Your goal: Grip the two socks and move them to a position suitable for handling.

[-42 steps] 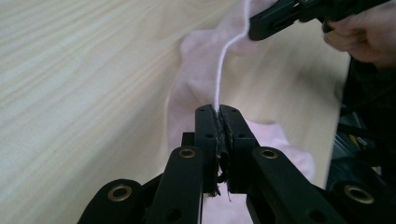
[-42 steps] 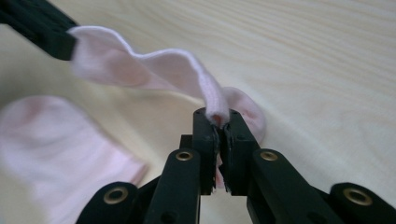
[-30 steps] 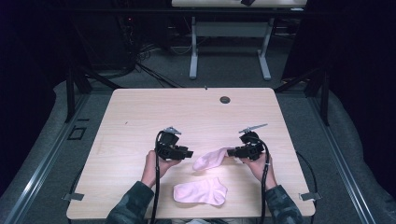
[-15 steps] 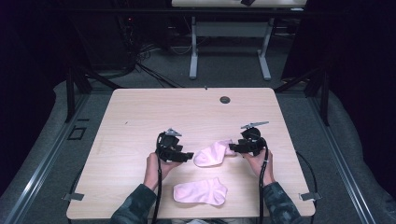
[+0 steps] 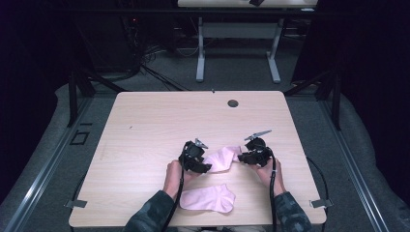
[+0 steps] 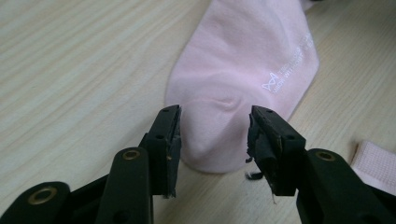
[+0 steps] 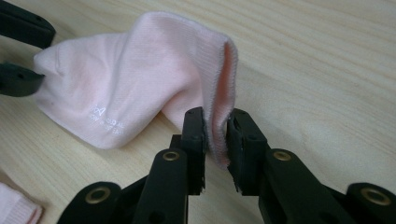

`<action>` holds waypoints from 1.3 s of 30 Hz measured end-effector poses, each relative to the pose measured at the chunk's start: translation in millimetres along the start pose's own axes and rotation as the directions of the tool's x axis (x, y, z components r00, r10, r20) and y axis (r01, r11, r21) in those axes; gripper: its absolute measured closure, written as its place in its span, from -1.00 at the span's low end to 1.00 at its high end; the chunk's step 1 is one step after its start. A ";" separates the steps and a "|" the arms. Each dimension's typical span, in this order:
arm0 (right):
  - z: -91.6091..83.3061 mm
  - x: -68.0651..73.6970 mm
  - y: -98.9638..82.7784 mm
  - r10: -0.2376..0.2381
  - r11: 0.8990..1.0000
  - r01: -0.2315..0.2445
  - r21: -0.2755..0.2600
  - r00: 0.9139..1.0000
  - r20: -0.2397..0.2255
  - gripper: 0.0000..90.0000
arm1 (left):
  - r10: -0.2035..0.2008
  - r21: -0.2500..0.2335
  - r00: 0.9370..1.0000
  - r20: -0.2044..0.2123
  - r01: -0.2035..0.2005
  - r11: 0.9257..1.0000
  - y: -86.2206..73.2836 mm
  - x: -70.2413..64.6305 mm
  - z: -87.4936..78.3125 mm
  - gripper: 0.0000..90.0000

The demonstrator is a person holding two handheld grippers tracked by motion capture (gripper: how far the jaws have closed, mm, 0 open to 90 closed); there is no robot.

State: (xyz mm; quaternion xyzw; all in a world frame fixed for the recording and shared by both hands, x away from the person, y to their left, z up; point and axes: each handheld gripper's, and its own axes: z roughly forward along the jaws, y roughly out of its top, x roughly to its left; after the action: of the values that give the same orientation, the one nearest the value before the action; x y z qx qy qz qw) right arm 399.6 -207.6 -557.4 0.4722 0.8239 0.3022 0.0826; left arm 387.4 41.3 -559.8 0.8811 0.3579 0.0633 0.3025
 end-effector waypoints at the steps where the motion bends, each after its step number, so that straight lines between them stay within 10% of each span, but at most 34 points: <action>1: -2.0 0.8 -0.2 -0.017 1.000 0.017 -0.002 1.000 0.003 0.77 | 0.005 0.006 1.000 -0.012 -0.004 1.000 0.3 -0.9 2.0 0.27; 11: -10.8 9.4 -3.2 -0.051 0.998 0.052 -0.031 0.999 0.016 0.87 | 0.062 0.021 0.994 -0.085 -0.060 0.998 0.4 -1.2 3.7 0.87; 39: -37.2 21.8 -2.4 -0.106 0.992 0.105 -0.069 0.994 -0.009 0.89 | 0.075 -0.026 0.995 -0.059 -0.076 0.997 -9.1 11.7 -25.1 0.94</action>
State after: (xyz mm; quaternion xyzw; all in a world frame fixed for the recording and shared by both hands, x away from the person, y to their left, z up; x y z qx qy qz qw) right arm 370.4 -206.1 -525.6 0.4230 0.8373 0.3286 0.1096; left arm 382.4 66.4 -545.9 0.8875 0.3321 0.1051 0.3016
